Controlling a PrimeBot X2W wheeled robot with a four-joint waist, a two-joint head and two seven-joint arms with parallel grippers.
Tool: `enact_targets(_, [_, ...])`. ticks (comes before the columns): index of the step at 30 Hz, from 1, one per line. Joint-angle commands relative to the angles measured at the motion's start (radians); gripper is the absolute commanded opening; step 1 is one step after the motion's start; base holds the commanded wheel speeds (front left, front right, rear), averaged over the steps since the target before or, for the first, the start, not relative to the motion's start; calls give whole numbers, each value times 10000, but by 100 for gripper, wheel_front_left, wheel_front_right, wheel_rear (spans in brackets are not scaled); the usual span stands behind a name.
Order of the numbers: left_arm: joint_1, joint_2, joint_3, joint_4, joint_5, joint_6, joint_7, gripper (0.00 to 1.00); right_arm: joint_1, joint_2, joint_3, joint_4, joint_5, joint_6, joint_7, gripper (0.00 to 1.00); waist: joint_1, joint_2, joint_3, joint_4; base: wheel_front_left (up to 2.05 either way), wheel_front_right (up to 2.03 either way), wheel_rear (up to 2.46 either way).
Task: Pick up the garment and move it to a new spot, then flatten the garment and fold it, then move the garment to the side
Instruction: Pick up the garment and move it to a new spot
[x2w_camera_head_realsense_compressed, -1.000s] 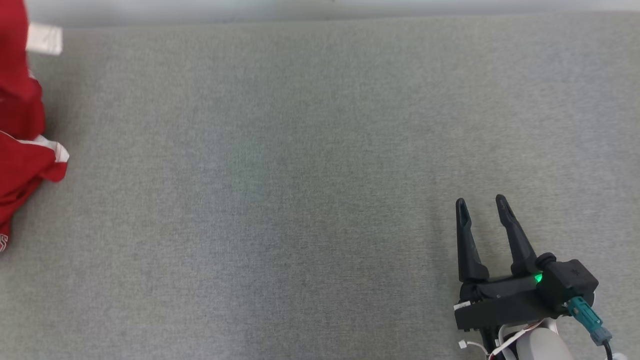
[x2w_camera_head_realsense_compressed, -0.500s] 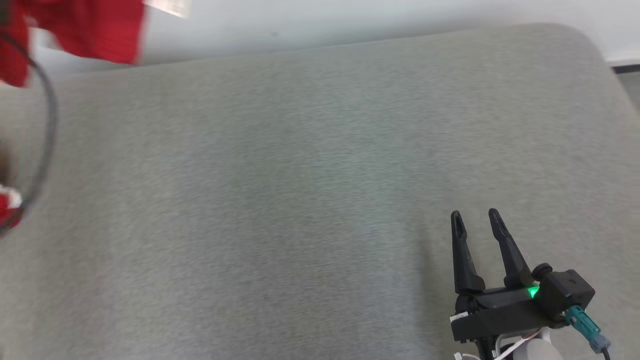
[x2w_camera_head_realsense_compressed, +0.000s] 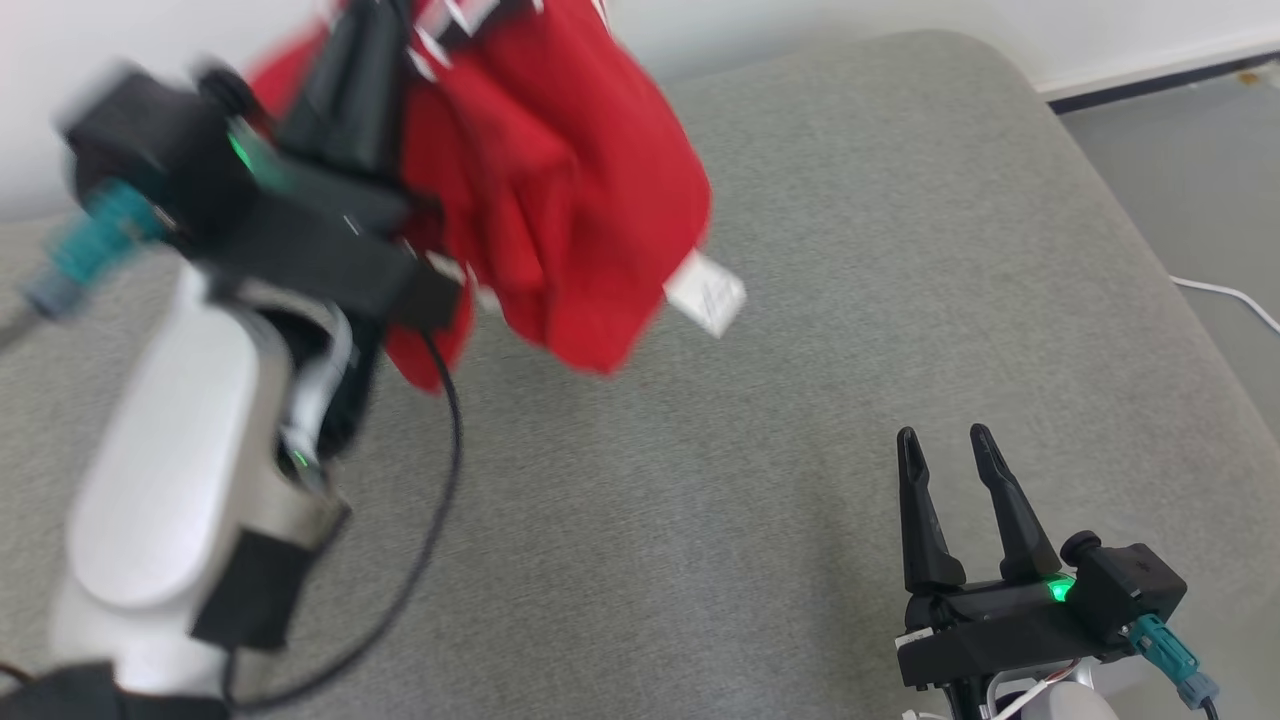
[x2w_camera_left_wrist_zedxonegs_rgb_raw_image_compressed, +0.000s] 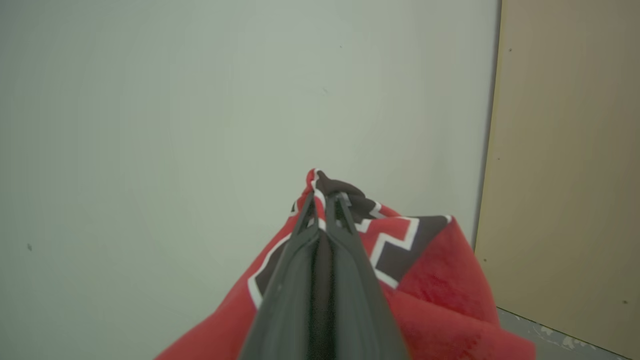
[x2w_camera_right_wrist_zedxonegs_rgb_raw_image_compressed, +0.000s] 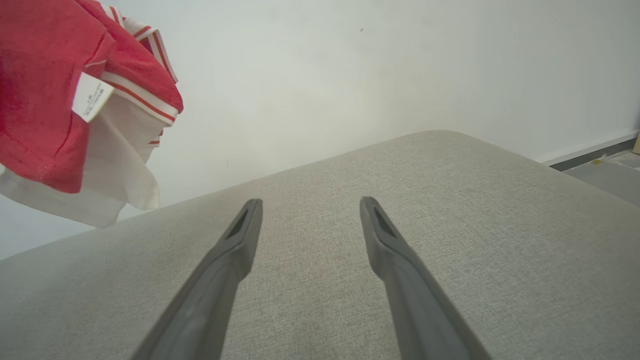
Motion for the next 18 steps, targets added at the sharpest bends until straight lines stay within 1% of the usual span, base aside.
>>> enact_targets(1, [497,-97,-99,13,-153,64,-112,0,16,11,36,-9,79,34,-6,100,2,1,17,-246,0,0,0])
enact_targets(4, [1401,-276,-236,385,-248,168,-281,0,48,12,79,3,77,34,-6,100,2,1,42,-348,0,0,0])
enact_targets(7, [2216,-361,-435,1106,-281,218,-515,0,49,9,81,29,73,34,-6,100,2,1,54,-408,0,0,0])
enact_targets(8, [2456,-391,-509,1408,-275,204,-612,0,45,11,85,31,73,34,-6,100,2,1,55,-416,0,0,0])
enact_targets(9, [2456,-391,-509,1408,-275,204,-612,0,45,11,85,31,73,34,-6,100,2,1,55,-416,0,0,0])
enact_targets(13, [3105,-709,-841,2749,-383,0,-996,0,46,9,79,88,6,34,-6,100,2,1,30,-386,0,0,0])
enact_targets(14, [3173,-712,-1019,3124,-207,-31,-1060,0,24,11,112,103,-8,34,-6,100,2,1,22,-376,0,0,0])
enact_targets(17, [3259,-958,-1396,3938,43,-144,-1297,0,-25,12,189,146,-29,34,-6,100,2,1,-56,-302,0,0,0])
enact_targets(18, [3195,-1035,-1493,4082,141,-163,-1402,17,-10,9,186,158,-44,34,-6,100,2,1,-107,-252,0,0,0])
